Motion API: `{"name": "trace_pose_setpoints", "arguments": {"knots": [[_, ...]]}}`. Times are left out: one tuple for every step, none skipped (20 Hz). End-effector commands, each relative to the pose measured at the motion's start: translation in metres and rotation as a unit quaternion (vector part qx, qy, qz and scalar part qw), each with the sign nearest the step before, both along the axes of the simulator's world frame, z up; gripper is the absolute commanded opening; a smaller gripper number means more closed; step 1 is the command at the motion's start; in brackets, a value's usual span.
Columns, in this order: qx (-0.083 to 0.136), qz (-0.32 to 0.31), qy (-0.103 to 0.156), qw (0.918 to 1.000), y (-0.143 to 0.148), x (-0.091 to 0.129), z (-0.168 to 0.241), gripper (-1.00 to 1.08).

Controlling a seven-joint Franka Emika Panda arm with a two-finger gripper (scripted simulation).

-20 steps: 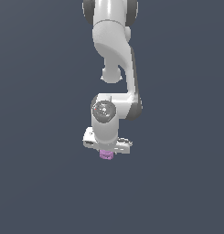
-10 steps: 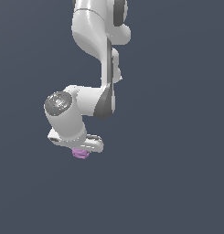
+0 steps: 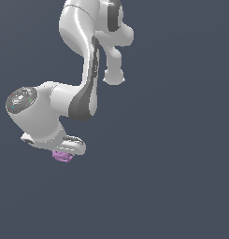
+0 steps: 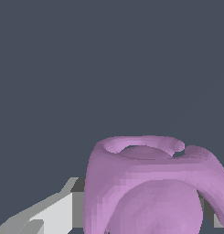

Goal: Pick up the object and move it to a goal position.

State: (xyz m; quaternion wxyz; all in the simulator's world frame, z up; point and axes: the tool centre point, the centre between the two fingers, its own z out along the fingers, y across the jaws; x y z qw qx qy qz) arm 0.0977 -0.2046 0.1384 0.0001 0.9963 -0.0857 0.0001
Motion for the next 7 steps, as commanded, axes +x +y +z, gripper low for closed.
{"name": "trace_pose_setpoints", "arguments": {"knots": [[0.0, 0.001, 0.0, 1.0, -0.0073, 0.0017, 0.0031, -1.0], [0.0, 0.001, 0.0, 1.0, -0.0092, 0.0021, 0.0038, -1.0], [0.0, 0.001, 0.0, 1.0, -0.0106, 0.0025, 0.0043, -1.0], [0.0, 0.001, 0.0, 1.0, -0.0115, 0.0029, 0.0046, -1.0], [0.0, 0.001, 0.0, 1.0, -0.0118, 0.0032, 0.005, -1.0], [0.0, 0.001, 0.0, 1.0, -0.0119, 0.0034, 0.005, -1.0], [0.0, 0.001, 0.0, 1.0, -0.0119, 0.0034, 0.005, -1.0]]}}
